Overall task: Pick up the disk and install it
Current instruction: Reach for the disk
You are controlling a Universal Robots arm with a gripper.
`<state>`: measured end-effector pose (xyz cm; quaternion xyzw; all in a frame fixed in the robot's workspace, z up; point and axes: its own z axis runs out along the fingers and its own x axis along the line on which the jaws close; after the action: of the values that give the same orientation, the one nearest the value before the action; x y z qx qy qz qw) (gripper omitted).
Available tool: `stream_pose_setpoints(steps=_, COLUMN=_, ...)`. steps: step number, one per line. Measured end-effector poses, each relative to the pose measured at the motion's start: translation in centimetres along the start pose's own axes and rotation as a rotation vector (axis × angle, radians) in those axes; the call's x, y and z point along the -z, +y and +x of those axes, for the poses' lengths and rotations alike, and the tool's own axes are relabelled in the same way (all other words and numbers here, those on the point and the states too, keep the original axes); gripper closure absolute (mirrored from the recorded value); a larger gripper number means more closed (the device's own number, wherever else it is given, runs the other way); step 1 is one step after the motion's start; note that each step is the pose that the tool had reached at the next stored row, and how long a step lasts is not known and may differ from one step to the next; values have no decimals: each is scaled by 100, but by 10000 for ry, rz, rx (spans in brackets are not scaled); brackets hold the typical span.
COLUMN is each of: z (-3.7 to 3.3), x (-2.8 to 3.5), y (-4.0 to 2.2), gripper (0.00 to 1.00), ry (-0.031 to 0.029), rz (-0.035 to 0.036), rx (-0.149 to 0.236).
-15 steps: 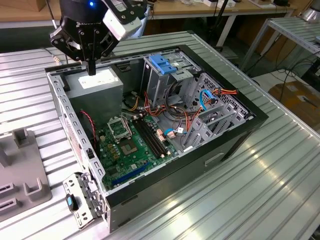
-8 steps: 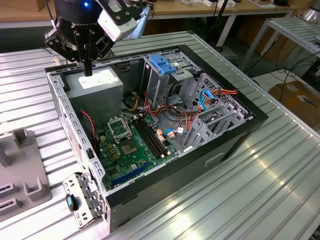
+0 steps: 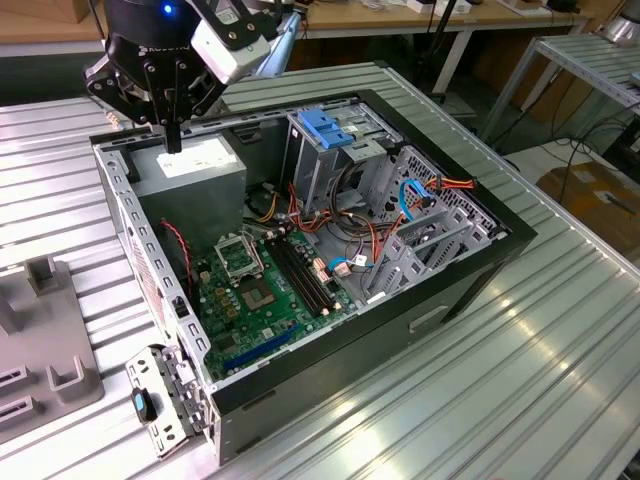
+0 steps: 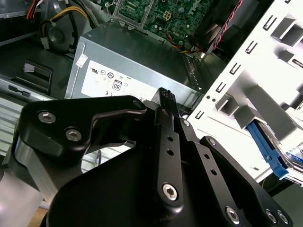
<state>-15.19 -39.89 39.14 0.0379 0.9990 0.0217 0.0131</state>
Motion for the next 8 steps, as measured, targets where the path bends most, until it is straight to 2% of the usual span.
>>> stream_pose_setpoints(steps=4, z=2, x=0, y=0, gripper=89, ry=0, rz=1, rx=0)
stream_pose_setpoints(steps=8, z=42, x=0, y=-3, gripper=89, ry=-1, rz=-1, rx=-1)
